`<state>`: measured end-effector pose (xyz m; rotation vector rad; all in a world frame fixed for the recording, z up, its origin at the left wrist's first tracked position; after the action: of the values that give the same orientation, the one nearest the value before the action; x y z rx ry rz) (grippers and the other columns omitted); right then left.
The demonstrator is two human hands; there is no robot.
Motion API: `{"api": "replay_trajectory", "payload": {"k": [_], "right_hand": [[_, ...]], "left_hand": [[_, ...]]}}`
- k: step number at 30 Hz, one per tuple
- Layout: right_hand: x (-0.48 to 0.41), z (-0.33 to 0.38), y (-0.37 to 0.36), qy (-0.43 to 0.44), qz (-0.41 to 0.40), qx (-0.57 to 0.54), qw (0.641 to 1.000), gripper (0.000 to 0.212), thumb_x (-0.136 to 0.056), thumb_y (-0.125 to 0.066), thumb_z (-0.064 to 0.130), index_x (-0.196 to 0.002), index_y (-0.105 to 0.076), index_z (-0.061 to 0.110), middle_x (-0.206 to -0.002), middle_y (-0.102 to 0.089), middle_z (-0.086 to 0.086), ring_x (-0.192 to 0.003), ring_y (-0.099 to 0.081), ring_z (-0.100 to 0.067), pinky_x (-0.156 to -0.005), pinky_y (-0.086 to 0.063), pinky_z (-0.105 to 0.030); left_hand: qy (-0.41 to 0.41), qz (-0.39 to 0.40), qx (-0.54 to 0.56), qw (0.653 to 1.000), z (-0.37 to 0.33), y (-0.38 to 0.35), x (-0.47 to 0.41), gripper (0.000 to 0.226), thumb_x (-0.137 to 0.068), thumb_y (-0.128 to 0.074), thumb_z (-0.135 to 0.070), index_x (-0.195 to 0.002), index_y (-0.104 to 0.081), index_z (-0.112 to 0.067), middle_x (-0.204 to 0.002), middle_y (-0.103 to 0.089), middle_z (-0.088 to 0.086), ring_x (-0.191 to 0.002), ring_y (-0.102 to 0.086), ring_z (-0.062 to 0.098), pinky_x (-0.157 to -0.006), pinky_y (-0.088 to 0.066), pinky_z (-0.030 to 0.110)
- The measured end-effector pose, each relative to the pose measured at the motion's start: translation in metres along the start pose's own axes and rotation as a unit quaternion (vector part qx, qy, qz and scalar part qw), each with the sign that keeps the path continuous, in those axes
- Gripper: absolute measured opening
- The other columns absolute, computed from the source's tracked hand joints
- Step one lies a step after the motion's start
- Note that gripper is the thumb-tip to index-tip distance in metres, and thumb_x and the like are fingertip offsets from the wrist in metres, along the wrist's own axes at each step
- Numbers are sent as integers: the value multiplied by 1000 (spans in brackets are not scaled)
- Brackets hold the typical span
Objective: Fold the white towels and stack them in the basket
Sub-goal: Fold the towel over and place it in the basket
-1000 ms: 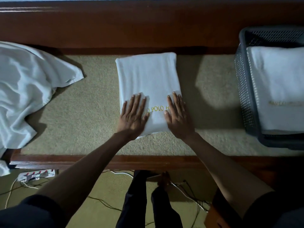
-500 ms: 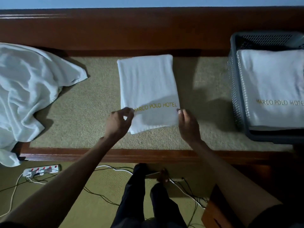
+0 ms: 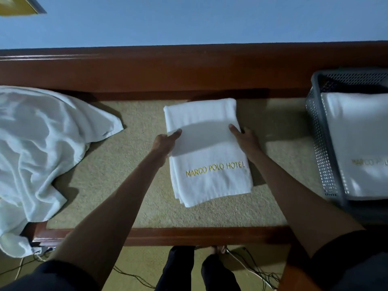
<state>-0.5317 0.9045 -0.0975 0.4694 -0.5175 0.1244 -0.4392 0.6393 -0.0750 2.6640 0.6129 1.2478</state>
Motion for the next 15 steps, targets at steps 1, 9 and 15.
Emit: {"api": "replay_trajectory", "payload": {"k": [1, 9, 15], "right_hand": [[-6, 3, -2, -18, 5, -12, 1000, 78, -73, -69, 72, -113, -71, 6, -104, -74, -9, -97, -71, -26, -87, -58, -44], [-38, 20, -7, -82, 4, -93, 992, 104, -49, -67, 90, -121, -72, 15, -115, -74, -2, -108, -69, -19, -101, -54, -43], [-5, 42, 12, -88, 87, -218, 968, 54, -90, -70, 53, -124, -71, 12, -115, -74, -13, -106, -72, -29, -100, -55, -50]], "left_hand": [[7, 13, 18, 1000, -5, -1, -4, 54, -91, -70, -53, -117, -62, -6, -108, -64, 6, -83, -58, 16, -71, -47, 31], [40, 122, 136, 982, -20, 0, -20, 47, -88, -80, -35, -121, -69, -4, -116, -75, 11, -100, -73, 23, -74, -62, 35], [20, 236, 184, 954, -39, -9, -3, 40, -99, -63, -36, -132, -64, -13, -123, -73, 12, -105, -73, 25, -84, -62, 39]]}}
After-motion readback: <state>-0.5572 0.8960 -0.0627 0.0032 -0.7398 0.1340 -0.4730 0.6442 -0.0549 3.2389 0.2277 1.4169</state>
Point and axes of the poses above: each hand's wrist, its own x-axis away from the middle knuckle, its own y-axis out of the back of the hand, z = x × y, the point moved 2 cm from there along -x, towards the middle knuckle
